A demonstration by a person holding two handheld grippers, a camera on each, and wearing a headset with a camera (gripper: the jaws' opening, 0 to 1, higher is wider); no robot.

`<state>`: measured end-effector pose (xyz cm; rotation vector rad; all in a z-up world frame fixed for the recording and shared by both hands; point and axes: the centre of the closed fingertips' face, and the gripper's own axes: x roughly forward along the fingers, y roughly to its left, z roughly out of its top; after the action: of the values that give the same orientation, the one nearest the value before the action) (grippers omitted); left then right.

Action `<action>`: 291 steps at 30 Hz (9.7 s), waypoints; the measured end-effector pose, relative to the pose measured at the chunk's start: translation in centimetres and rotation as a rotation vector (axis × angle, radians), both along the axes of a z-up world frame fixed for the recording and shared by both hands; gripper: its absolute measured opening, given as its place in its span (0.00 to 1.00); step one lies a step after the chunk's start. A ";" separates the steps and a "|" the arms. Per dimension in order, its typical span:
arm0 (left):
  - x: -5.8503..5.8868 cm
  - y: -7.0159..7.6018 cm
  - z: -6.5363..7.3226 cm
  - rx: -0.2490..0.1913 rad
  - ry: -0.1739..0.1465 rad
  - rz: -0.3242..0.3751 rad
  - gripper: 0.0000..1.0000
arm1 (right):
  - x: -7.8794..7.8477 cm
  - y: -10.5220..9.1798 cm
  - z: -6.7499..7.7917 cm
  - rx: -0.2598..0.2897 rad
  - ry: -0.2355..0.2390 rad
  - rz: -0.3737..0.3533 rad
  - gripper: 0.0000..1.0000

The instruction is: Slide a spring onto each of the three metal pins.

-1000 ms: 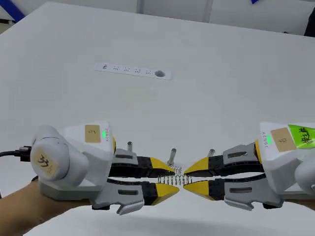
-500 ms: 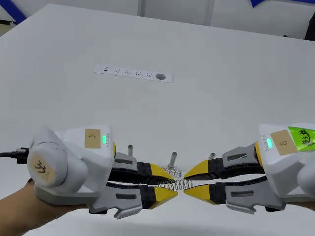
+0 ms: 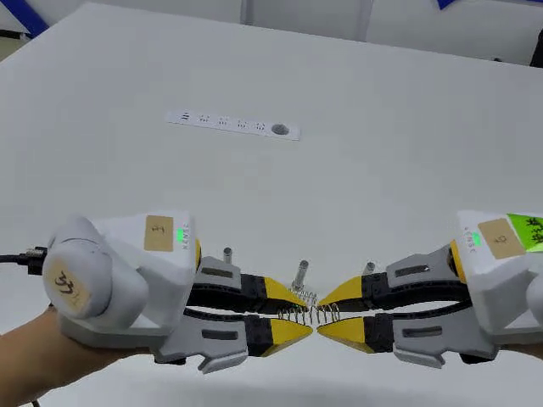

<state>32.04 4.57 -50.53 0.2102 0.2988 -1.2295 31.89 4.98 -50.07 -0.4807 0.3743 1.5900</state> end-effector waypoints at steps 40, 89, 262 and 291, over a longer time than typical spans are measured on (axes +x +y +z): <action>2.6 -0.3 1.1 -0.003 -0.018 0.004 0.11 | 1.7 3.1 4.4 0.180 0.050 -0.118 0.11; 8.7 8.1 3.5 -0.031 -0.064 0.344 0.72 | 15.2 -8.6 -3.1 0.103 0.033 -0.704 0.11; 7.2 11.3 1.7 -0.037 0.074 0.453 0.88 | 10.8 -0.8 -16.3 -0.195 0.090 -0.468 0.13; 5.3 8.0 -1.9 0.054 0.126 0.378 0.66 | 7.1 0.5 -8.9 -0.161 0.009 -0.296 0.10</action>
<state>37.31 12.55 -52.47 0.1154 0.4597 -0.8623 38.97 5.50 -58.95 -0.5161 0.5567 1.2817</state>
